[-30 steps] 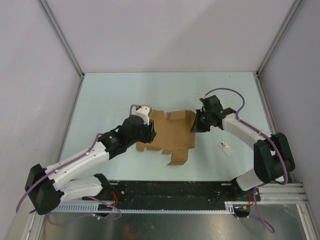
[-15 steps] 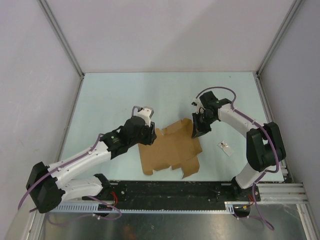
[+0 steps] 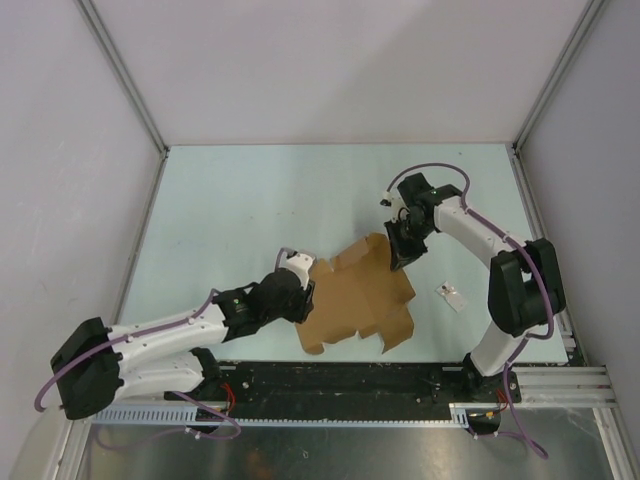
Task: Fold the paper box
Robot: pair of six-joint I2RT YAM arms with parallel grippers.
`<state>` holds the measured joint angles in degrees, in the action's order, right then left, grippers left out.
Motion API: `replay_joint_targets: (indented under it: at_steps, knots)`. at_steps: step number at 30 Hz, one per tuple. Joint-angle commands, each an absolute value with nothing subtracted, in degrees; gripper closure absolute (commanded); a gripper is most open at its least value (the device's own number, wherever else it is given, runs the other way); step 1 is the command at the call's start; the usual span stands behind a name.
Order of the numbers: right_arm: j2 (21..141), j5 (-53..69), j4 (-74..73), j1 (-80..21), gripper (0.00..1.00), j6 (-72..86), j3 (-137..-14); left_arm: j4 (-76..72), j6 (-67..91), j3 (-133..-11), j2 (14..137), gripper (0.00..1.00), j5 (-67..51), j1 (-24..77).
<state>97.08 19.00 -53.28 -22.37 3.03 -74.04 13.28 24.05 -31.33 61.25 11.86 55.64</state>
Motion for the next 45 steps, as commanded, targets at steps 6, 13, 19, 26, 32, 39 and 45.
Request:
replay_joint_targets:
  at_steps: [6, 13, 19, 26, 32, 39, 45]
  knots:
    - [101.5, 17.8, -55.3, -26.9, 0.92, -3.3, -79.4, 1.1, 22.2, -31.1, 65.3, 0.60, 12.7, 57.0]
    - [103.0, 19.2, -54.1, -26.6, 0.91, -3.3, -81.5, -3.0, 21.5, -28.9, 67.8, 0.60, 12.0, 57.0]
    - [103.4, 19.2, -52.9, -26.9, 0.82, -2.9, -82.5, -4.7, 23.0, -28.1, 72.1, 0.62, 11.0, 57.0]
    - [103.4, 19.4, -51.1, -26.5, 0.65, -0.3, -83.5, -5.5, 24.1, -27.3, 74.4, 0.62, 11.2, 57.4]
    - [99.5, 12.0, -49.2, -24.7, 0.49, 8.9, -83.1, -5.7, 25.0, -27.2, 76.0, 0.62, 10.8, 57.4]
    - [89.5, -0.6, -50.7, -25.0, 0.48, 30.9, -72.5, -5.7, 25.1, -27.7, 76.6, 0.62, 10.8, 57.4]
    - [75.3, -4.5, -51.0, -27.8, 0.44, 47.4, -58.2, -5.7, 25.3, -27.9, 76.8, 0.63, 10.6, 57.4]
